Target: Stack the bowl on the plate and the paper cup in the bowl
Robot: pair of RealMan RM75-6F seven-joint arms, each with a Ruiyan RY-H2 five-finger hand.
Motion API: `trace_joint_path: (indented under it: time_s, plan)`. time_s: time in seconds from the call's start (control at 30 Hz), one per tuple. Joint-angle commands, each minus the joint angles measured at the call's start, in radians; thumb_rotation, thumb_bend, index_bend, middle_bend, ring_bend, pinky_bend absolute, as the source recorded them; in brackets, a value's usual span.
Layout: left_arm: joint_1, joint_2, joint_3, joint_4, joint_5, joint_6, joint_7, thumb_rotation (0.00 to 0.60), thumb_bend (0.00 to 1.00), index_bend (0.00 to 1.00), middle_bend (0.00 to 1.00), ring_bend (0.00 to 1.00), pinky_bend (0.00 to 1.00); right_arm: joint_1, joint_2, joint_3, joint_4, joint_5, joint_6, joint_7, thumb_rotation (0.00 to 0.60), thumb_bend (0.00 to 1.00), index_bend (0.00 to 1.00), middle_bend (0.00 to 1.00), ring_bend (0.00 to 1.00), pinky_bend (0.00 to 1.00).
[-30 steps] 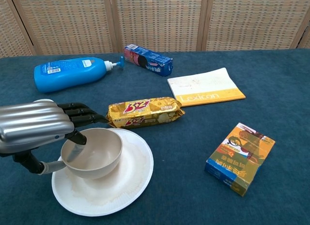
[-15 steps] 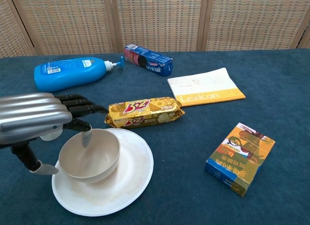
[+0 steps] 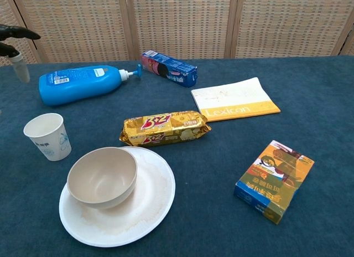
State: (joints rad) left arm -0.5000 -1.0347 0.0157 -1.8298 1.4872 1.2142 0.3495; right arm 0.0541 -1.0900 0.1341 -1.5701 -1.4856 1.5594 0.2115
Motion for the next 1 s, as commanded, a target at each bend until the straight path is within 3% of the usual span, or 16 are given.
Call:
trace_joint_path:
  time_s: [0.03,0.37,1.0]
  plan:
    - [0.024,0.002,0.008,0.038,-0.019,0.005,-0.026,0.6,0.21,0.38,0.0,0.0,0.0,0.002,-0.001,-0.002,-0.003,-0.004,-0.001,-0.005,0.6,0.15,0.0,0.0,0.0,0.0]
    - [0.038,-0.079,0.005,0.174,-0.056,-0.041,-0.058,0.6,0.21,0.4,0.0,0.0,0.0,0.01,-0.008,-0.008,-0.014,-0.021,-0.005,-0.031,0.6,0.15,0.0,0.0,0.0,0.0]
    - [0.008,-0.207,-0.01,0.275,-0.099,-0.134,0.017,0.6,0.23,0.44,0.0,0.0,0.0,0.008,-0.005,-0.006,-0.006,-0.01,-0.003,-0.013,0.6,0.15,0.0,0.0,0.0,0.0]
